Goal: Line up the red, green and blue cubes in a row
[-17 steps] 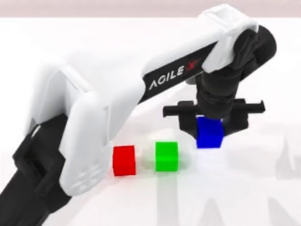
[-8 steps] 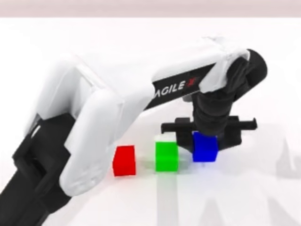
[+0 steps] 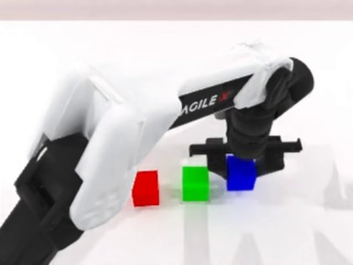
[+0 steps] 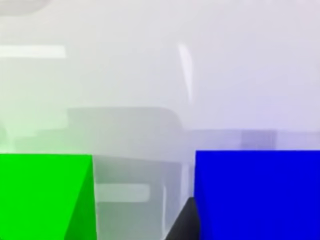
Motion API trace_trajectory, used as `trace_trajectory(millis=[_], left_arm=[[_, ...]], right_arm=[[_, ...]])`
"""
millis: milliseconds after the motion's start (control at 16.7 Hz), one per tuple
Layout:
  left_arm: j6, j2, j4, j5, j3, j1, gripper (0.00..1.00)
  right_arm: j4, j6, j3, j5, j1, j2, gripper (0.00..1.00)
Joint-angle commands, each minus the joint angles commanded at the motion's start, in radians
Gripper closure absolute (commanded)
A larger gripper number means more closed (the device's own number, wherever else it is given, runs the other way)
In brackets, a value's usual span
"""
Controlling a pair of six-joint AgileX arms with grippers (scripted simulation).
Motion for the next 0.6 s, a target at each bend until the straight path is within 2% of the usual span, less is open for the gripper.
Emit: trace_trajectory(millis=[300,600], left_arm=[[0.0,0.0,0.0,0.0,0.0,0.0,0.02],[0.0,0.0,0.0,0.0,0.0,0.0,0.0]], right_arm=[[0.0,0.0,0.0,0.0,0.0,0.0,0.0],[0.0,0.0,0.0,0.0,0.0,0.0,0.0]])
